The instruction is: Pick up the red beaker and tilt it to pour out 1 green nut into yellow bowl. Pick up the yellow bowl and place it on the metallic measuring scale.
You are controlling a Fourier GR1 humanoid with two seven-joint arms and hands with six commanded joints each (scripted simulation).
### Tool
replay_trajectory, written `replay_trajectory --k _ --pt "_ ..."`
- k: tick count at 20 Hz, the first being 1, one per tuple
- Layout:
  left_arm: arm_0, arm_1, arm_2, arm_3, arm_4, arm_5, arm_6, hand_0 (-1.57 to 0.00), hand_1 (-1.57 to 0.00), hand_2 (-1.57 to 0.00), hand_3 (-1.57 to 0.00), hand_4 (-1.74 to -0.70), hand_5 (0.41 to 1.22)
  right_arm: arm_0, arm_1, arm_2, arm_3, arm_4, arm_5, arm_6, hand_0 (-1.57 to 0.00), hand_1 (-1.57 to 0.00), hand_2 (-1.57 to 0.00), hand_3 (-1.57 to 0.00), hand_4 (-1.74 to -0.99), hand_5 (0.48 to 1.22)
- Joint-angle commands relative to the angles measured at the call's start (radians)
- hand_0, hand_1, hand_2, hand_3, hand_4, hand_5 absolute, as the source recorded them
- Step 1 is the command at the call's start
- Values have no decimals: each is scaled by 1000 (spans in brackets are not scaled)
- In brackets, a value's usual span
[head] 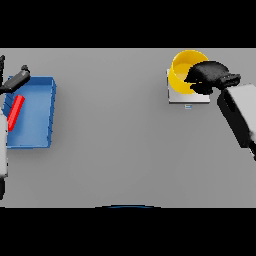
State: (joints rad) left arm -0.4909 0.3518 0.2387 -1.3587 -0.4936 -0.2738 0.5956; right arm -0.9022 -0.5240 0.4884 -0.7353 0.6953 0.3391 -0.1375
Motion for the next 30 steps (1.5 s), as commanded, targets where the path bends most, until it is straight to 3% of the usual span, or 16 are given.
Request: replay_trajectory --k 1,3,4,8,10,11,12,16,21,25,30 --pt "-5 3 6 4 5 -5 10 1 1 1 1 -838 772 -6 4 -1 20 3 -10 7 -1510 -1368 -1451 -1530 -1730 1221" --pt "-15 4 8 12 7 -5 10 1 1 1 1 -846 780 -21 17 7 71 16 -25 -1 -1482 -1314 -1403 -1545 -1730 1221" --pt "-6 1 7 12 6 -4 9 1 1 1 1 -848 783 -13 15 10 79 15 -29 -24 -1452 -1278 -1377 -1550 -1730 1221" --pt "-23 8 6 26 1 -6 13 1 1 1 1 -838 776 -15 17 14 102 15 -33 -32 -1397 -1205 -1316 -1562 -1730 1221" --pt "-27 8 10 38 4 -1 4 1 1 1 1 -840 771 -25 24 6 122 8 -36 -27 -1417 -1230 -1402 -1536 -1728 1221" --pt "-28 9 11 41 6 -5 6 1 1 1 1 -841 772 -24 25 1 116 0 -25 -24 -1404 -1181 -1293 -1543 -1670 1221" --pt "-22 14 13 39 6 -7 -1 1 1 1 1 -843 773 -34 27 -4 127 -3 -14 -21 -1410 -1150 -1182 -1387 -1644 1221" --pt "-22 8 16 43 14 -4 -13 1 1 1 1 -849 767 -32 30 -17 139 -22 22 8 -947 -687 -672 -879 -1564 991" --pt "-26 12 10 47 4 -1 -22 1 1 1 1 -854 771 -41 31 -21 154 -26 40 16 -372 -279 -345 -558 -1501 865" --pt "-28 4 9 30 7 -1 -1 1 1 1 1 -856 772 -36 25 -2 171 -4 33 2 -152 -114 -182 -397 -1452 818" --pt "-24 -9 8 10 -4 -1 14 1 1 1 1 -851 768 -46 25 2 171 -2 38 -10 -49 -37 -59 -263 -1414 796"
